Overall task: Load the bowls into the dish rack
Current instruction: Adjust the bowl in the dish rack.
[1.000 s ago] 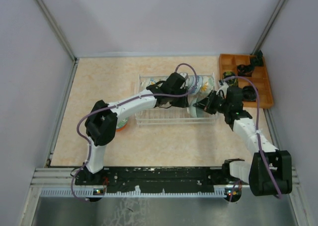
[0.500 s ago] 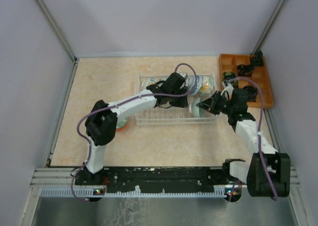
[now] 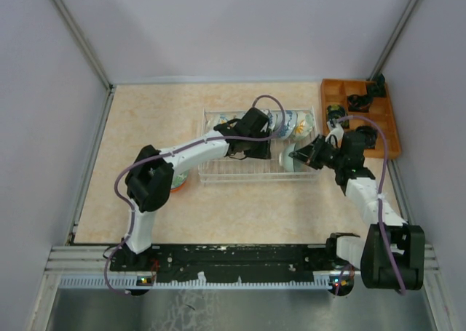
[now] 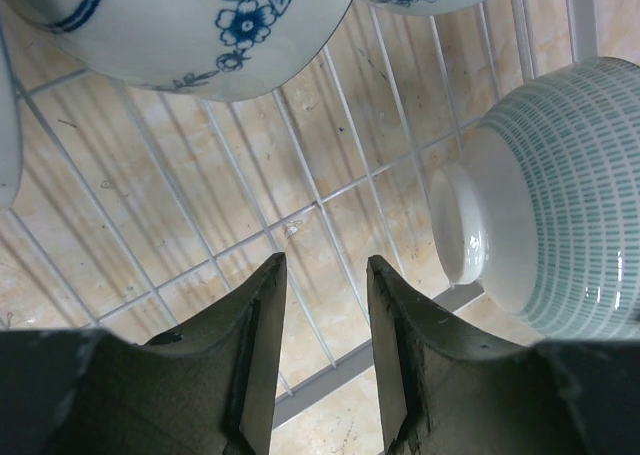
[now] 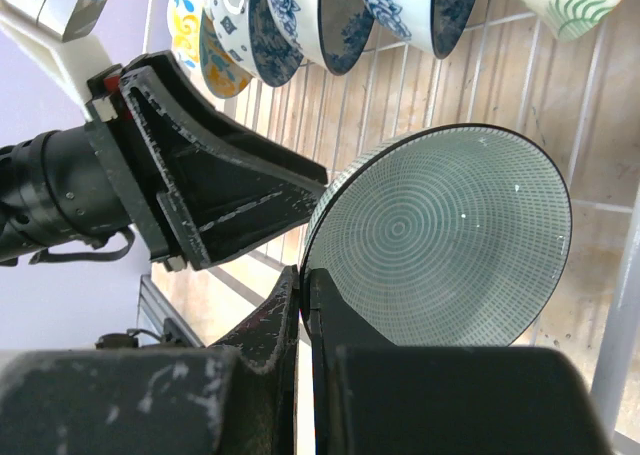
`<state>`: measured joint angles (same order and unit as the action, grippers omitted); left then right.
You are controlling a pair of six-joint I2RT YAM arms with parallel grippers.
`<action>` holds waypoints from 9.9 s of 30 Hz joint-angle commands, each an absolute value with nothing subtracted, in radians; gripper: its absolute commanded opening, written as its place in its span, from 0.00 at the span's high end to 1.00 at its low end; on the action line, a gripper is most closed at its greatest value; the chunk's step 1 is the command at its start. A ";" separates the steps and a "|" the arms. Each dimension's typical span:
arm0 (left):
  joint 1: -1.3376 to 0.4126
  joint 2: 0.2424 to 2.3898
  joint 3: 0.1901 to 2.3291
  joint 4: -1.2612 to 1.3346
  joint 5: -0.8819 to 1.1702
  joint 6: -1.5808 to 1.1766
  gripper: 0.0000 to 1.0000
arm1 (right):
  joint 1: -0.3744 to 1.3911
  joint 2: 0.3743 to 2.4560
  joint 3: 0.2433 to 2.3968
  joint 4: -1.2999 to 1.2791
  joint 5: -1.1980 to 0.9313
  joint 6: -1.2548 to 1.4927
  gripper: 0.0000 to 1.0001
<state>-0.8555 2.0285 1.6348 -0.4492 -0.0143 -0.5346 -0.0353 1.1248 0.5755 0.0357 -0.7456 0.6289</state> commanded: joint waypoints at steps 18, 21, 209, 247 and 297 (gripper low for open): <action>-0.854 2.079 1.717 -0.424 0.039 -0.545 0.60 | -0.035 1.132 0.495 0.190 -0.879 0.747 1.00; -0.855 2.070 1.712 -0.423 0.047 -0.547 0.61 | -0.037 1.128 0.488 0.180 -0.871 0.740 1.00; -0.725 1.404 0.796 0.609 0.216 -0.626 0.15 | 0.497 1.322 1.024 -0.491 0.078 0.290 0.62; -0.730 1.487 0.863 0.649 0.285 -0.653 0.14 | 0.069 1.168 0.819 -0.111 -0.821 0.612 1.00; -0.794 1.722 0.979 0.782 0.329 -0.701 0.14 | 0.035 1.132 0.820 -0.217 -0.733 0.818 1.00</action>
<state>-0.7864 1.7107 0.9581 0.7494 0.3183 -0.6991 0.0235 1.1538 0.7464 -0.1486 -0.7128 0.7979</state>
